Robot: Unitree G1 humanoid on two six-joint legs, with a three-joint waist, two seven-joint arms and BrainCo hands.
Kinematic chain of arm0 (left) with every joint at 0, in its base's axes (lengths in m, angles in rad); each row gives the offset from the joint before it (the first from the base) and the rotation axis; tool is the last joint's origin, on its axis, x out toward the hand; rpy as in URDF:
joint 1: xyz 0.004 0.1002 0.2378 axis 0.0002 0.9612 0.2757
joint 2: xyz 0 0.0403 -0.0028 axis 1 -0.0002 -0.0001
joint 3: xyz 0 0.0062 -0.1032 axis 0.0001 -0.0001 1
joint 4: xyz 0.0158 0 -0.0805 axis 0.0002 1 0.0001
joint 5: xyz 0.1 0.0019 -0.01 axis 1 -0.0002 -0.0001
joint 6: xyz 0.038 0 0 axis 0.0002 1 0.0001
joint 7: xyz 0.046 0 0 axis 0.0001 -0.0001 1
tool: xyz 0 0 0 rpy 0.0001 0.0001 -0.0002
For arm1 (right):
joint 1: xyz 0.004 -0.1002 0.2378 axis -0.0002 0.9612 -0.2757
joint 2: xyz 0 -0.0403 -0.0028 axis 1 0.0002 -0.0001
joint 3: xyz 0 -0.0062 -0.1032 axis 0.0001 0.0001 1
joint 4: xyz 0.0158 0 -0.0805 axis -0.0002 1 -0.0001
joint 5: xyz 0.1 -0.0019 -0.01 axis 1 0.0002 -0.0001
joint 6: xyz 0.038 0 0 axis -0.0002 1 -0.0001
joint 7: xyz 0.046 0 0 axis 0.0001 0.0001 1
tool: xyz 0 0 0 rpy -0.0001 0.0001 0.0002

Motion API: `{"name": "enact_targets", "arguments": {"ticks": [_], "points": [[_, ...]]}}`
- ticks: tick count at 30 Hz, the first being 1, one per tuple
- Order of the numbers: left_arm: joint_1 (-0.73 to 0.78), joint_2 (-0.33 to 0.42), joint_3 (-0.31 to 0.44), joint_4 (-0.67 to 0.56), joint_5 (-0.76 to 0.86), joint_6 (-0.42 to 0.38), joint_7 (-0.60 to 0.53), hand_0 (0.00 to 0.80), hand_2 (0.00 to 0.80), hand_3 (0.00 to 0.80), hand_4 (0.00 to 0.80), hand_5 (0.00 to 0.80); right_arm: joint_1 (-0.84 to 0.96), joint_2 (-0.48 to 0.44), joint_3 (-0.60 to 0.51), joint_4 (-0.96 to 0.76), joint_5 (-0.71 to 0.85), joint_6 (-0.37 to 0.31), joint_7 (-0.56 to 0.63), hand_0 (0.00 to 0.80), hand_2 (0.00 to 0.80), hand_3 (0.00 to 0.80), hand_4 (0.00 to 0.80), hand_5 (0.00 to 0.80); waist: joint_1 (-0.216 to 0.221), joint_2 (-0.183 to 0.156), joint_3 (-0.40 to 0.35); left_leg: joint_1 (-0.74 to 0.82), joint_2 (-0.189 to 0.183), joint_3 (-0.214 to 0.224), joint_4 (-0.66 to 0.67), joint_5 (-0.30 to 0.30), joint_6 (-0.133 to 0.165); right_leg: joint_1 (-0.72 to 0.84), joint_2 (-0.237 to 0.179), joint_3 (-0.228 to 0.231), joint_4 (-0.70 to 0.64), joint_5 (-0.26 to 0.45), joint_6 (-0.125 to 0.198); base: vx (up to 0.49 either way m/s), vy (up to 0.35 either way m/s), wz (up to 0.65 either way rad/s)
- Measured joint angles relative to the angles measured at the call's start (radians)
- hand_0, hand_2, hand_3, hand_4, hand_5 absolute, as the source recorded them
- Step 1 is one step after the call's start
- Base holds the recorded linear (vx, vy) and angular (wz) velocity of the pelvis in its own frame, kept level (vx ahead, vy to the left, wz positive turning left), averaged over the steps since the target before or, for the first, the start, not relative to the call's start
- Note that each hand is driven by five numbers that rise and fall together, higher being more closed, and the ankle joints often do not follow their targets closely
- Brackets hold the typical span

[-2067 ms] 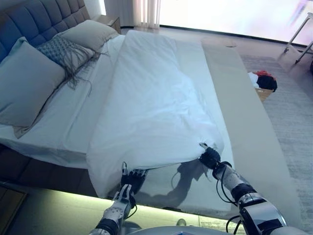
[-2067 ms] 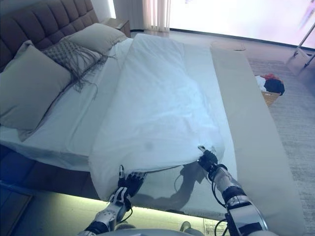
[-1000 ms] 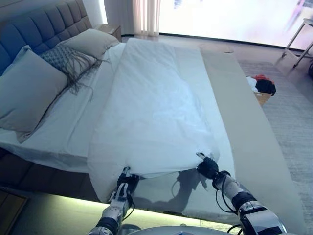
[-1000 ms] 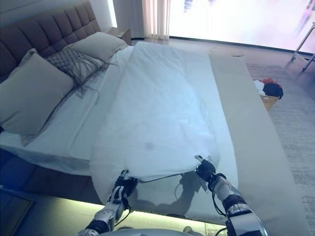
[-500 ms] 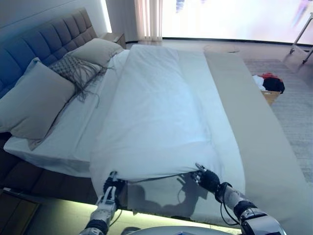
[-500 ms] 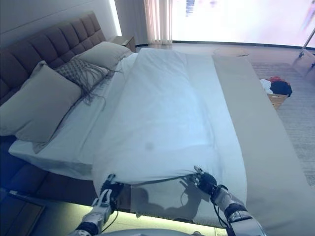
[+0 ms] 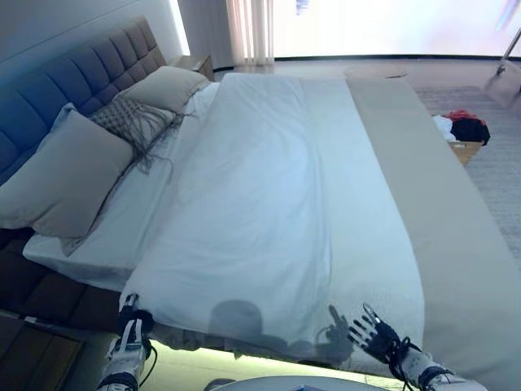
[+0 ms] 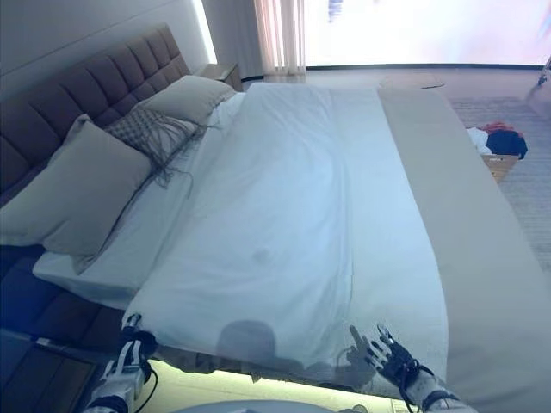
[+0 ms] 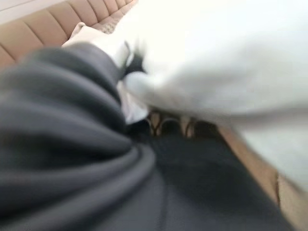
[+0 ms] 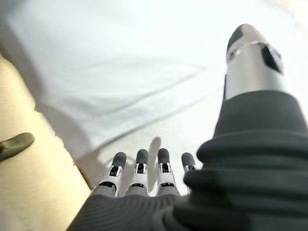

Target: Make the bed neatly

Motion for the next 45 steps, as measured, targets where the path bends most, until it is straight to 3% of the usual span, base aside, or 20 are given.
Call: {"name": "enact_targets", "arguments": {"ticks": [4, 7, 8, 9, 10, 11, 12, 14, 16, 18, 19, 23, 25, 27, 28, 30, 33, 36, 40, 45], "points": [[0.004, 0.005, 0.009, 0.009, 0.017, 0.003, 0.000, 0.800, 0.800, 0.800, 0.800, 0.800, 0.001, 0.008, -0.029, 0.014, 0.001, 0.000, 0.001, 0.000, 0.000, 0.000, 0.000, 0.000, -0.005, -0.022, -0.003, -0.001, -0.056, 0.014, -0.002, -0.012, 0.050, -0.045, -0.057, -0.009, 0.084, 0.016, 0.010, -0.246, 0.227, -0.15], [-0.003, 0.028, 0.006, 0.015, 0.016, -0.008, 0.002, 0.800, 0.800, 0.800, 0.800, 0.800, -0.010, 0.037, 0.000, 0.019, 0.004, 0.002, 0.026, 0.000, 0.000, 0.000, 0.000, 0.000, -0.010, -0.034, 0.002, -0.013, -0.053, 0.022, -0.001, -0.009, 0.072, -0.122, -0.062, -0.010, 0.209, 0.010, 0.006, -0.166, 0.048, -0.08], [-0.010, 0.038, 0.001, 0.016, 0.014, -0.017, 0.004, 0.800, 0.800, 0.800, 0.800, 0.800, -0.011, 0.046, 0.016, 0.018, 0.006, 0.004, 0.031, 0.000, 0.000, 0.000, 0.000, 0.000, -0.014, -0.043, 0.003, -0.022, -0.034, 0.016, 0.007, -0.004, 0.076, -0.167, -0.045, 0.008, 0.381, -0.116, 0.025, -0.181, -0.036, 0.21], [-0.013, 0.049, -0.001, 0.016, 0.015, -0.020, 0.008, 0.800, 0.800, 0.800, 0.800, 0.800, -0.015, 0.052, 0.032, 0.018, 0.007, 0.006, 0.032, 0.000, 0.000, 0.000, 0.000, 0.000, -0.013, -0.051, 0.003, -0.037, -0.021, 0.009, 0.018, 0.007, 0.069, -0.201, -0.004, 0.046, 0.534, -0.222, 0.018, -0.154, -0.062, 0.23], [-0.015, 0.058, -0.002, 0.020, 0.017, -0.025, 0.014, 0.800, 0.800, 0.800, 0.800, 0.800, -0.029, 0.054, 0.045, 0.018, 0.007, 0.005, 0.032, 0.000, 0.000, 0.000, 0.000, 0.000, -0.011, -0.059, 0.004, -0.041, -0.018, 0.001, 0.021, 0.012, 0.062, -0.198, 0.049, 0.060, 0.597, -0.288, 0.019, -0.128, -0.094, 0.15], [-0.016, 0.066, -0.002, 0.036, 0.017, -0.025, 0.022, 0.800, 0.800, 0.800, 0.800, 0.800, -0.048, 0.051, 0.045, 0.019, 0.012, 0.001, 0.032, 0.000, 0.000, 0.000, 0.000, 0.000, -0.009, -0.069, 0.003, -0.047, -0.027, -0.013, 0.027, 0.016, 0.058, -0.162, 0.087, 0.063, 0.545, -0.328, -0.009, -0.106, -0.104, 0.00], [-0.018, 0.067, -0.002, 0.043, 0.018, -0.025, 0.035, 0.800, 0.800, 0.800, 0.800, 0.800, -0.068, 0.047, 0.044, 0.020, 0.019, -0.005, 0.031, 0.000, 0.000, 0.000, 0.000, 0.000, -0.007, -0.077, 0.006, -0.055, -0.042, -0.029, 0.039, 0.016, 0.056, -0.112, 0.100, 0.073, 0.443, -0.336, -0.033, -0.113, -0.112, 0.03], [-0.036, 0.065, -0.002, 0.070, 0.021, -0.022, 0.053, 0.800, 0.800, 0.800, 0.800, 0.800, -0.096, 0.040, 0.041, 0.021, 0.029, -0.023, 0.031, 0.000, 0.000, 0.000, 0.000, 0.000, -0.004, -0.065, 0.020, -0.086, -0.043, -0.073, 0.090, 0.014, 0.054, -0.019, 0.136, 0.099, 0.252, -0.294, -0.116, -0.112, -0.067, 0.11], [-0.052, 0.064, -0.001, 0.061, 0.046, -0.020, 0.056, 0.800, 0.800, 0.800, 0.800, 0.800, -0.114, 0.040, 0.043, 0.019, 0.028, -0.023, 0.033, 0.000, 0.000, 0.000, 0.000, 0.000, 0.016, -0.079, 0.042, -0.159, -0.058, -0.074, 0.173, 0.003, 0.041, 0.039, 0.137, 0.114, 0.121, -0.228, -0.132, -0.155, -0.023, 0.04], [-0.056, 0.058, -0.001, 0.060, 0.059, -0.013, 0.056, 0.800, 0.800, 0.800, 0.800, 0.800, -0.134, 0.013, 0.038, 0.012, 0.028, -0.025, 0.035, 0.000, 0.000, 0.000, 0.000, 0.000, 0.023, -0.046, 0.053, -0.202, -0.087, -0.073, 0.106, 0.039, 0.044, 0.047, 0.152, 0.113, 0.073, -0.206, -0.141, -0.196, 0.005, -0.12], [-0.056, 0.056, 0.002, 0.058, 0.059, -0.010, 0.056, 0.800, 0.800, 0.800, 0.800, 0.800, -0.133, 0.000, 0.036, 0.012, 0.028, -0.029, 0.033, 0.000, 0.000, 0.000, 0.000, 0.000, 0.030, -0.024, 0.060, -0.225, -0.090, -0.068, 0.101, 0.093, 0.105, 0.046, 0.170, 0.114, 0.068, -0.206, -0.138, -0.295, 0.028, -0.11], [-0.052, 0.058, 0.050, 0.032, 0.060, -0.004, 0.063, 0.800, 0.800, 0.800, 0.800, 0.800, -0.122, -0.015, 0.001, 0.029, 0.027, -0.029, 0.028, 0.000, 0.000, 0.000, 0.000, 0.000, 0.028, -0.046, 0.082, -0.246, -0.093, -0.075, 0.103, 0.105, 0.095, 0.033, 0.180, 0.089, 0.060, -0.198, -0.129, -0.324, 0.060, 0.13], [-0.058, 0.057, 0.051, 0.030, 0.070, -0.004, 0.068, 0.800, 0.800, 0.800, 0.800, 0.800, -0.122, -0.019, -0.030, 0.041, 0.027, -0.029, 0.030, 0.000, 0.000, 0.000, 0.000, 0.000, 0.022, -0.058, 0.086, -0.241, -0.102, -0.078, 0.100, 0.128, 0.070, 0.056, 0.168, 0.052, 0.047, -0.199, -0.134, -0.187, 0.141, 0.35], [-0.078, 0.057, 0.059, 0.028, 0.090, -0.004, 0.076, 0.800, 0.800, 0.800, 0.800, 0.800, -0.125, -0.018, -0.038, 0.040, 0.026, -0.028, 0.032, 0.000, 0.000, 0.000, 0.000, 0.000, 0.014, -0.091, 0.096, -0.224, -0.115, -0.094, 0.045, 0.206, -0.028, 0.067, 0.142, 0.013, 0.035, -0.196, -0.145, -0.143, 0.194, 0.33], [-0.087, 0.062, 0.068, 0.030, 0.093, -0.004, 0.084, 0.800, 0.800, 0.800, 0.800, 0.800, -0.125, -0.013, -0.039, 0.035, 0.026, -0.029, 0.031, 0.000, 0.000, 0.000, 0.000, 0.000, 0.010, -0.111, 0.115, -0.224, -0.094, -0.051, 0.109, 0.134, 0.005, 0.082, 0.126, -0.028, 0.028, -0.190, -0.150, -0.157, 0.290, -0.06], [-0.065, 0.071, 0.101, 0.031, 0.096, -0.011, 0.104, 0.800, 0.800, 0.800, 0.800, 0.800, -0.117, -0.004, -0.047, 0.008, 0.027, -0.029, 0.032, 0.000, 0.000, 0.000, 0.000, 0.000, -0.001, -0.127, 0.123, -0.205, -0.019, 0.033, 0.214, 0.085, -0.014, 0.111, 0.116, -0.082, 0.016, -0.189, -0.145, -0.118, 0.300, -0.30], [-0.041, 0.065, 0.101, 0.041, 0.098, -0.025, 0.136, 0.800, 0.800, 0.800, 0.800, 0.800, -0.066, -0.036, -0.052, 0.010, 0.028, -0.028, 0.022, 0.000, 0.000, 0.000, 0.000, 0.000, -0.047, -0.095, 0.122, -0.182, 0.032, 0.036, 0.198, 0.101, -0.003, 0.132, 0.124, -0.106, 0.025, -0.200, -0.120, -0.080, 0.261, 0.20], [-0.056, 0.055, 0.097, 0.049, 0.109, -0.023, 0.137, 0.800, 0.800, 0.800, 0.800, 0.800, -0.040, -0.046, -0.073, 0.015, 0.027, -0.020, 0.019, 0.000, 0.000, 0.000, 0.000, 0.000, -0.061, -0.067, 0.121, -0.161, 0.009, 0.030, 0.126, 0.092, 0.001, 0.130, 0.111, -0.108, 0.060, -0.204, -0.114, -0.067, 0.245, 0.53], [-0.086, 0.034, 0.050, 0.050, 0.133, -0.015, 0.123, 0.800, 0.800, 0.800, 0.800, 0.800, -0.063, -0.033, -0.073, 0.015, 0.017, -0.012, 0.028, 0.000, 0.000, 0.000, 0.000, 0.000, -0.058, -0.053, 0.118, -0.133, -0.044, 0.015, 0.066, 0.070, 0.051, 0.152, 0.073, -0.107, 0.087, -0.244, -0.057, -0.039, 0.192, 0.57], [-0.082, 0.022, 0.035, 0.051, 0.136, -0.003, 0.123, 0.800, 0.800, 0.800, 0.800, 0.800, -0.085, -0.021, -0.073, 0.015, 0.014, -0.010, 0.039, 0.000, 0.000, 0.000, 0.000, 0.000, -0.054, -0.032, 0.094, -0.117, -0.064, 0.009, 0.049, 0.073, 0.060, 0.167, 0.060, -0.106, 0.079, -0.247, -0.049, -0.035, 0.115, 0.07]]}}
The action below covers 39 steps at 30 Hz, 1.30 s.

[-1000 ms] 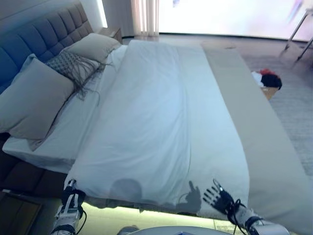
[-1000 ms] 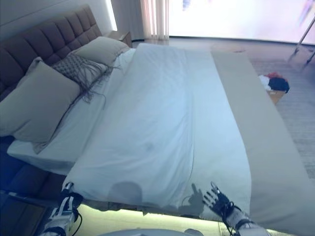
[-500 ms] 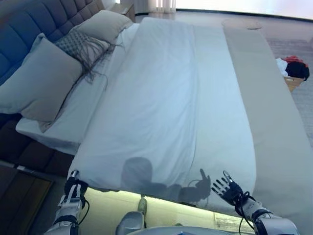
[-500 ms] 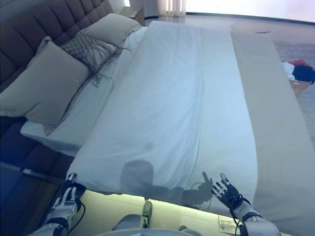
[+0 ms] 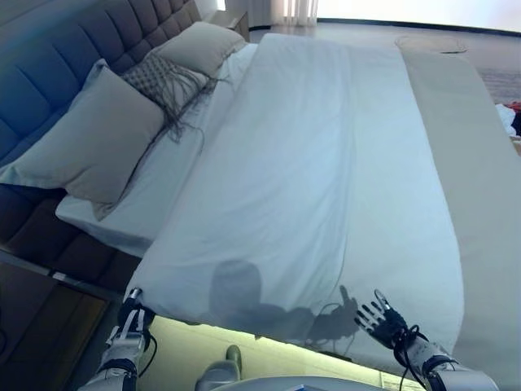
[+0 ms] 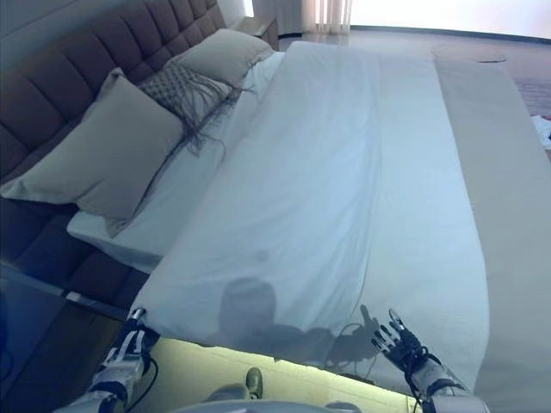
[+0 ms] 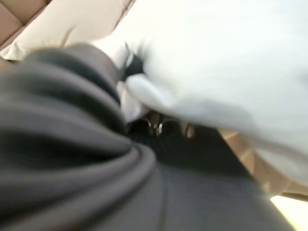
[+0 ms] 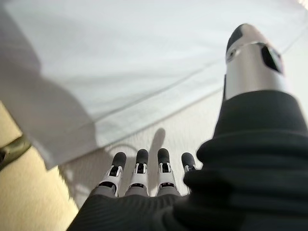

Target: Make the bed neatly

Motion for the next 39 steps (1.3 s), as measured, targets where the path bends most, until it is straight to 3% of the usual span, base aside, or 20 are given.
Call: {"name": "enact_targets", "arguments": {"ticks": [2, 7, 19, 20, 21, 34, 39], "points": [[0.003, 0.000, 0.000, 0.001, 0.000, 0.000, 0.002, 0.800, 0.800, 0.800, 0.800, 0.800, 0.000, -0.004, 0.000, 0.000, 0.000, 0.000, -0.001, 0.000, 0.000, 0.000, 0.000, 0.000, 0.000, 0.003, -0.005, -0.002, 0.002, 0.000, -0.002, 0.002, -0.003, 0.003, 0.003, 0.000, -0.013, 0.002, 0.016, -0.063, 0.079, -0.01], [0.016, 0.000, 0.002, 0.020, 0.001, 0.000, 0.003, 0.800, 0.800, 0.800, 0.800, 0.800, 0.002, -0.041, 0.000, 0.000, 0.000, 0.001, -0.008, 0.000, 0.000, 0.000, 0.000, 0.000, 0.000, 0.010, -0.028, -0.002, 0.012, 0.000, -0.013, 0.005, -0.008, 0.004, 0.017, 0.000, -0.024, 0.001, 0.014, -0.057, 0.068, 0.00], [0.031, 0.005, 0.003, 0.031, 0.023, 0.014, -0.022, 0.800, 0.800, 0.800, 0.800, 0.800, 0.002, -0.048, 0.000, 0.001, 0.001, 0.002, -0.011, 0.000, 0.000, 0.000, 0.000, 0.000, 0.003, -0.038, -0.047, 0.000, 0.006, 0.004, -0.019, 0.005, -0.008, 0.010, 0.015, 0.000, -0.026, 0.001, 0.014, -0.014, 0.011, 0.02], [0.032, 0.005, 0.003, 0.030, 0.023, 0.021, -0.025, 0.430, 0.430, 0.430, 0.430, 0.430, 0.002, -0.046, 0.000, 0.001, 0.001, 0.003, -0.012, 0.000, 0.000, 0.000, 0.000, 0.000, 0.003, -0.040, -0.047, 0.000, 0.006, 0.004, -0.019, 0.005, -0.008, 0.012, 0.015, 0.001, -0.027, 0.001, 0.014, 0.000, 0.000, 0.00], [0.035, 0.005, 0.003, 0.030, 0.023, 0.028, -0.027, 0.000, 0.000, 0.000, 0.000, 0.000, 0.002, -0.045, 0.000, 0.001, 0.001, 0.003, -0.012, 0.000, 0.000, 0.000, 0.000, 0.000, 0.003, -0.043, -0.047, 0.000, 0.006, 0.004, -0.020, 0.005, -0.009, 0.015, 0.015, 0.001, -0.028, 0.001, 0.014, 0.000, 0.000, 0.00], [0.198, 0.014, 0.005, 0.100, 0.150, 0.045, -0.037, 0.000, 0.000, 0.000, 0.000, 0.000, 0.020, -0.027, -0.001, 0.003, 0.005, 0.008, -0.017, 0.000, 0.000, 0.000, 0.000, 0.000, 0.037, -0.059, -0.041, 0.000, -0.004, -0.008, -0.043, 0.016, -0.008, 0.017, 0.010, 0.001, -0.029, 0.001, 0.014, 0.016, -0.013, 0.04], [0.285, 0.026, 0.004, 0.133, 0.245, 0.069, -0.046, 0.000, 0.000, 0.000, 0.000, 0.000, 0.056, -0.003, -0.028, 0.004, 0.006, 0.009, -0.017, 0.000, 0.000, 0.000, 0.000, 0.000, 0.073, -0.075, -0.028, -0.005, -0.011, -0.020, -0.044, 0.017, -0.005, 0.017, 0.004, 0.001, -0.027, 0.001, 0.014, 0.018, 0.009, 0.07]]}}
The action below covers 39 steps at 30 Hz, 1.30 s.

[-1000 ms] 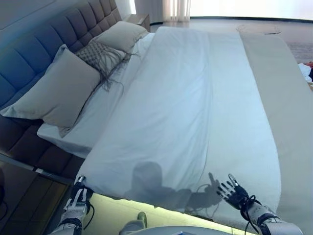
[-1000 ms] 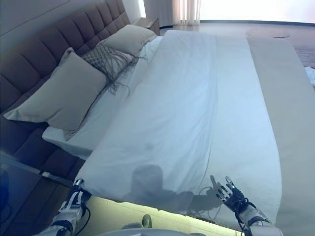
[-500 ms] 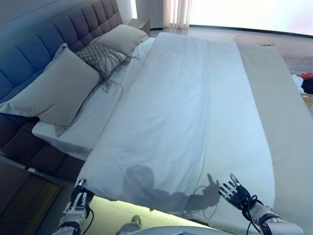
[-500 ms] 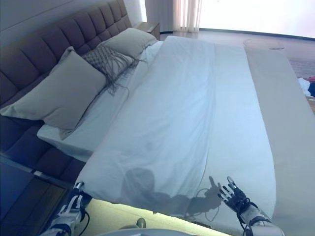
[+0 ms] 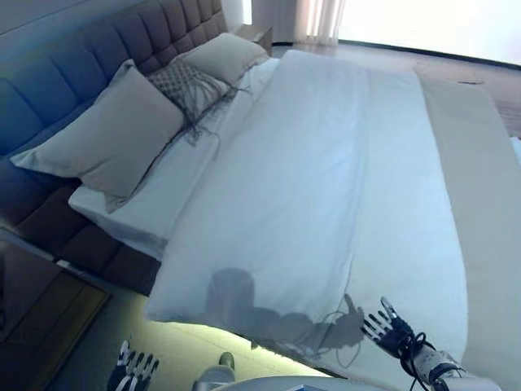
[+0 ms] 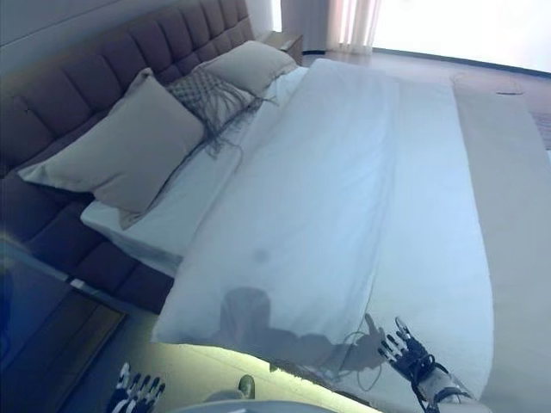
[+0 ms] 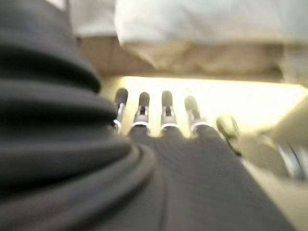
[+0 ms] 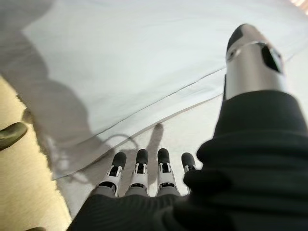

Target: Make the bed neatly

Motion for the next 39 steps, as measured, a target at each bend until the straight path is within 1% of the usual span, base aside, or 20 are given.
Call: {"name": "enact_targets", "arguments": {"ticks": [2, 4, 6, 8, 10, 13, 14, 15, 17, 18, 20, 25, 27, 29, 30, 33, 34, 36, 37, 39], "points": [[0.033, -0.002, -0.009, 0.010, 0.090, 0.012, -0.034, 0.000, 0.000, 0.000, 0.000, 0.000, 0.008, 0.020, -0.012, 0.000, 0.009, -0.001, -0.001, 0.000, 0.000, 0.000, 0.000, 0.000, 0.010, -0.003, 0.005, -0.001, -0.003, 0.000, -0.001, -0.006, 0.009, -0.002, -0.004, 0.000, 0.006, 0.000, 0.000, -0.006, 0.018, 0.05], [0.046, -0.002, -0.057, 0.009, 0.181, 0.031, -0.127, 0.000, 0.000, 0.000, 0.000, 0.000, 0.009, 0.035, -0.012, 0.000, 0.017, -0.001, -0.004, 0.000, 0.000, 0.000, 0.000, 0.000, 0.012, -0.004, 0.011, -0.013, -0.005, 0.002, -0.004, -0.005, 0.011, -0.008, -0.008, 0.000, 0.010, 0.000, -0.001, -0.015, 0.033, 0.17], [0.047, -0.003, -0.169, -0.017, 0.214, 0.058, -0.247, 0.000, 0.000, 0.000, 0.000, 0.000, 0.011, 0.041, -0.011, -0.002, 0.018, -0.001, -0.005, 0.000, 0.000, 0.000, 0.000, 0.000, 0.011, -0.001, 0.014, -0.035, -0.004, 0.018, -0.002, 0.001, 0.019, -0.029, -0.015, 0.000, 0.023, -0.001, -0.002, -0.015, 0.042, 0.25], [0.046, -0.006, -0.279, -0.091, 0.218, 0.083, -0.372, 0.000, 0.000, 0.000, 0.000, 0.000, 0.018, 0.043, -0.008, -0.002, 0.018, -0.002, -0.007, 0.000, 0.000, 0.000, 0.000, 0.000, 0.009, 0.007, 0.021, -0.037, -0.008, 0.031, 0.002, 0.013, 0.034, -0.040, -0.025, 0.000, 0.041, -0.001, -0.002, -0.005, 0.031, 0.20], [0.065, 0.025, -0.344, -0.193, 0.184, 0.083, -0.420, 0.000, 0.000, 0.000, 0.000, 0.000, 0.029, 0.051, -0.001, -0.009, 0.019, -0.002, -0.012, 0.000, 0.000, 0.000, 0.000, 0.000, 0.010, 0.015, 0.023, -0.029, -0.006, 0.030, -0.001, 0.015, 0.038, -0.051, -0.035, 0.002, 0.077, -0.001, -0.002, 0.001, 0.008, 0.05], [0.050, 0.039, -0.397, -0.298, 0.134, 0.063, -0.520, 0.000, 0.000, 0.000, 0.000, 0.000, 0.027, 0.058, 0.018, -0.023, 0.024, -0.006, -0.014, 0.000, 0.000, 0.000, 0.000, 0.000, 0.009, 0.032, 0.033, -0.027, -0.001, 0.028, -0.001, 0.019, 0.051, -0.095, -0.046, 0.050, 0.150, -0.002, -0.002, 0.033, -0.004, -0.07], [0.029, 0.025, -0.414, -0.335, 0.135, 0.055, -0.536, 0.000, 0.000, 0.000, 0.000, 0.000, 0.029, 0.063, 0.031, -0.026, 0.030, -0.009, -0.016, 0.000, 0.000, 0.000, 0.000, 0.000, 0.005, 0.027, 0.035, -0.023, -0.003, 0.031, 0.000, 0.018, 0.053, -0.095, -0.050, 0.057, 0.148, -0.004, -0.001, 0.090, -0.018, -0.10], [0.024, 0.042, -0.465, -0.424, 0.136, 0.043, -0.554, 0.000, 0.000, 0.000, 0.000, 0.000, 0.028, 0.073, 0.034, -0.029, 0.036, -0.008, -0.019, 0.000, 0.000, 0.000, 0.000, 0.000, 0.008, 0.020, 0.037, -0.020, -0.003, 0.034, 0.000, 0.020, 0.054, -0.092, -0.053, 0.072, 0.132, -0.008, -0.004, 0.074, -0.021, -0.20], [-0.018, 0.035, -0.494, -0.498, 0.134, 0.028, -0.584, 0.000, 0.000, 0.000, 0.000, 0.000, 0.024, 0.095, 0.043, -0.042, 0.039, -0.009, -0.021, 0.000, 0.000, 0.000, 0.000, 0.000, 0.006, -0.006, 0.029, -0.018, -0.008, 0.062, 0.000, 0.023, 0.047, -0.082, -0.052, 0.100, 0.079, -0.012, 0.009, 0.067, -0.020, -0.35], [-0.047, 0.035, -0.509, -0.514, 0.133, 0.025, -0.587, 0.000, 0.000, 0.000, 0.000, 0.000, 0.017, 0.101, 0.057, -0.045, 0.039, -0.009, -0.022, 0.000, 0.000, 0.000, 0.000, 0.000, -0.003, -0.007, 0.031, -0.015, -0.003, 0.072, 0.000, 0.030, 0.035, -0.072, -0.046, 0.108, 0.057, -0.003, 0.034, 0.074, -0.018, -0.27], [-0.090, 0.033, -0.518, -0.562, 0.126, 0.029, -0.586, 0.000, 0.000, 0.000, 0.000, 0.000, 0.027, 0.103, 0.075, -0.065, 0.039, -0.010, -0.024, 0.000, 0.000, 0.000, 0.000, 0.000, -0.046, 0.000, 0.033, -0.009, 0.019, 0.083, 0.000, 0.031, 0.028, -0.073, -0.027, 0.121, 0.054, 0.001, 0.022, 0.086, -0.017, -0.21], [-0.193, 0.015, -0.531, -0.630, 0.085, 0.041, -0.518, 0.000, 0.000, 0.000, 0.000, 0.000, 0.095, 0.100, 0.077, -0.084, 0.038, -0.012, -0.041, 0.000, 0.000, 0.000, 0.000, 0.000, -0.097, 0.004, 0.038, 0.003, 0.054, 0.145, 0.008, 0.026, 0.004, -0.106, 0.005, 0.196, 0.057, 0.007, 0.002, 0.015, -0.054, -0.41], [-0.265, 0.015, -0.536, -0.629, 0.053, 0.040, -0.468, 0.000, 0.000, 0.000, 0.000, 0.000, 0.096, 0.100, 0.097, -0.083, 0.039, -0.013, -0.043, 0.000, 0.000, 0.000, 0.000, 0.000, -0.105, -0.005, 0.052, -0.007, 0.068, 0.172, 0.015, 0.025, 0.000, -0.134, 0.015, 0.226, 0.060, 0.016, -0.005, -0.169, -0.139, -0.49], [-0.358, 0.016, -0.548, -0.625, 0.016, 0.032, -0.419, 0.000, 0.000, 0.000, 0.000, 0.000, 0.096, 0.104, 0.108, -0.082, 0.041, -0.015, -0.045, 0.000, 0.000, 0.000, 0.000, 0.000, -0.132, -0.027, 0.069, -0.042, 0.083, 0.183, 0.041, 0.021, -0.007, -0.175, 0.026, 0.246, 0.070, 0.024, -0.010, -0.209, -0.169, -0.37], [-0.413, 0.017, -0.550, -0.622, -0.005, 0.023, -0.395, 0.000, 0.000, 0.000, 0.000, 0.000, 0.090, 0.111, 0.107, -0.079, 0.048, -0.017, -0.045, 0.000, 0.000, 0.000, 0.000, 0.000, -0.132, -0.039, 0.084, -0.064, 0.093, 0.190, 0.058, 0.018, -0.009, -0.196, 0.032, 0.249, 0.072, 0.032, -0.015, -0.145, -0.115, -0.32], [-0.561, 0.031, -0.550, -0.596, -0.080, -0.013, -0.340, 0.000, 0.000, 0.000, 0.000, 0.000, 0.059, 0.127, 0.110, -0.080, 0.060, -0.024, -0.043, 0.000, 0.000, 0.000, 0.000, 0.000, -0.175, -0.080, 0.142, -0.130, 0.124, 0.198, 0.131, -0.006, -0.013, -0.253, 0.049, 0.267, 0.089, 0.048, -0.023, -0.204, -0.082, -0.27], [-0.610, 0.040, -0.549, -0.580, -0.101, -0.024, -0.328, 0.000, 0.000, 0.000, 0.000, 0.000, 0.038, 0.126, 0.115, -0.081, 0.068, -0.028, -0.044, 0.000, 0.000, 0.000, 0.000, 0.000, -0.179, -0.084, 0.167, -0.163, 0.139, 0.198, 0.176, -0.025, -0.013, -0.284, 0.054, 0.268, 0.112, 0.048, -0.023, -0.160, 0.022, -0.38], [-0.691, 0.054, -0.548, -0.558, -0.150, -0.066, -0.299, 0.000, 0.000, 0.000, 0.000, 0.000, 0.001, 0.118, 0.120, -0.081, 0.080, -0.030, -0.045, 0.000, 0.000, 0.000, 0.000, 0.000, -0.187, -0.083, 0.214, -0.238, 0.164, 0.189, 0.279, -0.076, -0.012, -0.343, 0.059, 0.276, 0.155, 0.051, -0.027, -0.184, 0.054, -0.38], [-0.738, 0.053, -0.543, -0.536, -0.178, -0.088, -0.286, 0.000, 0.000, 0.000, 0.000, 0.000, -0.012, 0.113, 0.119, -0.082, 0.085, -0.031, -0.043, 0.000, 0.000, 0.000, 0.000, 0.000, -0.214, -0.078, 0.236, -0.290, 0.176, 0.182, 0.341, -0.098, -0.007, -0.384, 0.061, 0.277, 0.191, 0.049, -0.025, -0.172, 0.040, -0.23], [-0.825, 0.056, -0.501, -0.503, -0.225, -0.135, -0.257, 0.000, 0.000, 0.000, 0.000, 0.000, -0.052, 0.111, 0.127, -0.074, 0.087, -0.029, -0.041, 0.000, 0.000, 0.000, 0.000, 0.000, -0.232, -0.080, 0.287, -0.373, 0.190, 0.166, 0.437, -0.136, 0.007, -0.460, 0.055, 0.278, 0.272, 0.025, -0.022, -0.197, 0.047, -0.06]]}}
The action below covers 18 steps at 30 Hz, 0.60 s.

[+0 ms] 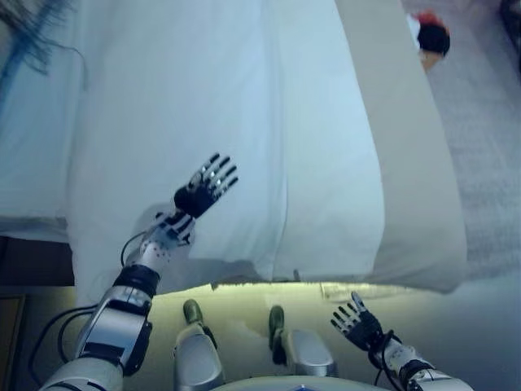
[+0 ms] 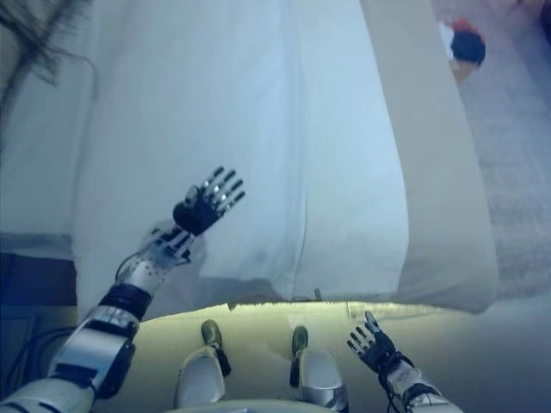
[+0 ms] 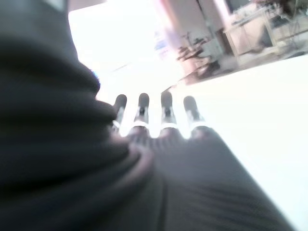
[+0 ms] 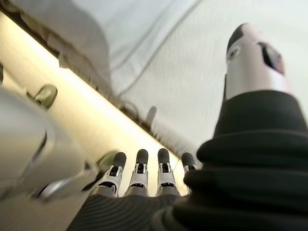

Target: Make the bed neatly

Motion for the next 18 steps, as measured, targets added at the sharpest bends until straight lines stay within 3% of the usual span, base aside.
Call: {"name": "enact_targets", "arguments": {"ticks": [8, 13, 18], "points": [[-0.235, 0.057, 0.071, 0.177, -0.207, -0.155, 0.133, 0.000, 0.000, 0.000, 0.000, 0.000, -0.047, -0.036, 0.020, 0.007, 0.012, -0.005, 0.052, 0.000, 0.000, 0.000, 0.000, 0.000, -0.035, -0.081, 0.080, -0.284, -0.010, -0.041, 0.321, -0.121, 0.052, -0.347, -0.076, 0.050, 0.415, -0.139, 0.029, -0.151, 0.070, -0.07], [-0.235, 0.096, 0.129, 0.275, -0.279, -0.202, 0.187, 0.000, 0.000, 0.000, 0.000, 0.000, -0.049, -0.038, 0.021, 0.004, 0.031, -0.014, 0.085, 0.000, 0.000, 0.000, 0.000, 0.000, -0.029, -0.087, 0.099, -0.423, -0.009, -0.095, 0.406, -0.125, 0.050, -0.487, -0.077, 0.052, 0.547, -0.174, 0.013, -0.087, 0.022, 0.09], [-0.234, 0.138, 0.149, 0.299, -0.385, -0.213, 0.216, 0.000, 0.000, 0.000, 0.000, 0.000, -0.055, -0.068, 0.023, -0.024, 0.069, -0.023, 0.096, 0.000, 0.000, 0.000, 0.000, 0.000, -0.029, -0.092, 0.106, -0.495, -0.011, -0.129, 0.431, -0.111, 0.040, -0.565, -0.072, 0.046, 0.609, -0.188, -0.006, -0.038, -0.011, 0.03]]}}
